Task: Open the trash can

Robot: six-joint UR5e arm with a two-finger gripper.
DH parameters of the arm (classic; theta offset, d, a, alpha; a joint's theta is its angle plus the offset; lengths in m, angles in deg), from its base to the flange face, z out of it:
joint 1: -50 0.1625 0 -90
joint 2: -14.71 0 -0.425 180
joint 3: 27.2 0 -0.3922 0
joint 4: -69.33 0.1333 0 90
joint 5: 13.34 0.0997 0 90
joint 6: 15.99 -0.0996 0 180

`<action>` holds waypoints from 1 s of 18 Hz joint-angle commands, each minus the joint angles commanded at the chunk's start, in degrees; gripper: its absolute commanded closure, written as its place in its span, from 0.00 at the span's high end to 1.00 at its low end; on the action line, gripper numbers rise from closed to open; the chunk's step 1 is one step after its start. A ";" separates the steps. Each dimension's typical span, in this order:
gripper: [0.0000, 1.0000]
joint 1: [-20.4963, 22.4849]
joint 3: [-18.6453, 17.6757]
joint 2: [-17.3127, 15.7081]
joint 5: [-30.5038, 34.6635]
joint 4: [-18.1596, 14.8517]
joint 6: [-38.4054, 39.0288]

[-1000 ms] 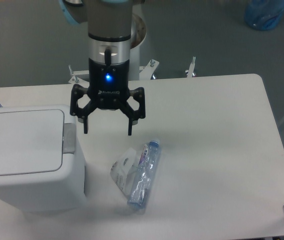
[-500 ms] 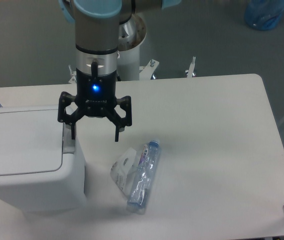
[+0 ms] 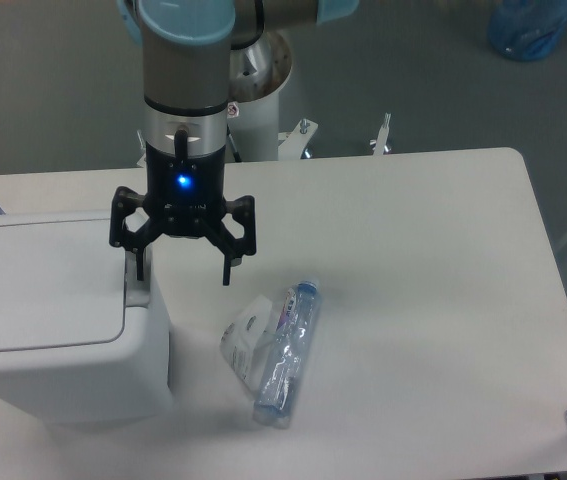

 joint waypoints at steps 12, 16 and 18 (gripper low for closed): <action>1.00 -0.53 -0.70 0.09 0.09 0.18 0.00; 1.00 -0.62 -0.79 0.18 0.09 0.18 0.00; 1.00 -0.62 -1.14 0.18 0.09 0.18 0.00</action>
